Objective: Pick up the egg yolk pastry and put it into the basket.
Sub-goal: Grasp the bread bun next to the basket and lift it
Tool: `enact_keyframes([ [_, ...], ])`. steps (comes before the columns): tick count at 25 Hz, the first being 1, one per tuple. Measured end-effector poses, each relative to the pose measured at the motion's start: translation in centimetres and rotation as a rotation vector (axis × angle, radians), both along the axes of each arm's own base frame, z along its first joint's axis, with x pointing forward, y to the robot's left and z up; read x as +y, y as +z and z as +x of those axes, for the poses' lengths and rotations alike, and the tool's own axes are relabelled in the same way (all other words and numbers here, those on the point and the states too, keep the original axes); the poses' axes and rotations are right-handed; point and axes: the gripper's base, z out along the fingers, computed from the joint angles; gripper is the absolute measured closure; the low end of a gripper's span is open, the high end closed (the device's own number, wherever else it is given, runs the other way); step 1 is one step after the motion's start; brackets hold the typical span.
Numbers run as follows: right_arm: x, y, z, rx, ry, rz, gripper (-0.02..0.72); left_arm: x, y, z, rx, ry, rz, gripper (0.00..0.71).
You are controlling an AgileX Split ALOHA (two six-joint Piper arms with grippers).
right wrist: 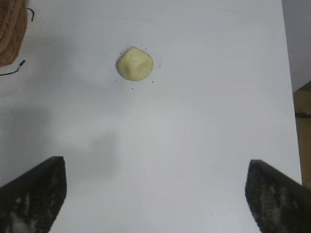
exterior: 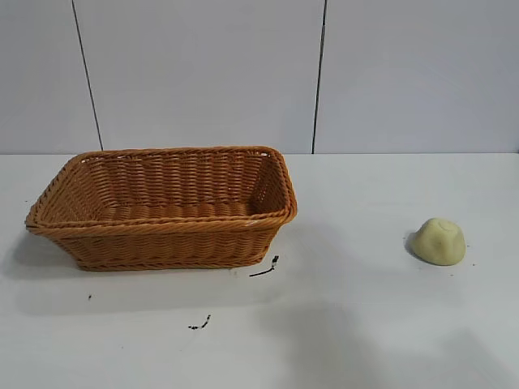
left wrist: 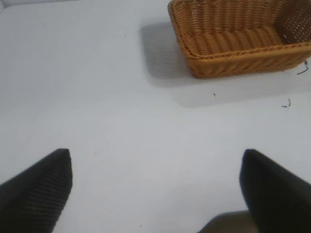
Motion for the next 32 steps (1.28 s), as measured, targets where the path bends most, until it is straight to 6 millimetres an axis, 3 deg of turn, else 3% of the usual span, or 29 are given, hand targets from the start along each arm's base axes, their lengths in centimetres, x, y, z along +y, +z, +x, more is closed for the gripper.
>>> enact_keyframes([
  [5,0.0,-2.5,6.2,0.118,0.005,0.014,0.010,0.0,0.0,0.0,0.000,0.000,0.000,0.014],
  [11,1.8,-4.7,10.8,0.162,0.084,0.013,0.010,0.0,0.0,0.0,0.000,0.000,0.000,0.014],
  [16,4.4,-6.7,12.8,0.184,0.152,-0.032,0.010,0.0,0.0,0.0,0.000,0.000,0.000,0.014],
  [32,3.1,-15.9,16.8,0.263,0.085,-0.019,0.010,0.0,0.0,0.0,0.000,0.000,0.000,0.014],
])
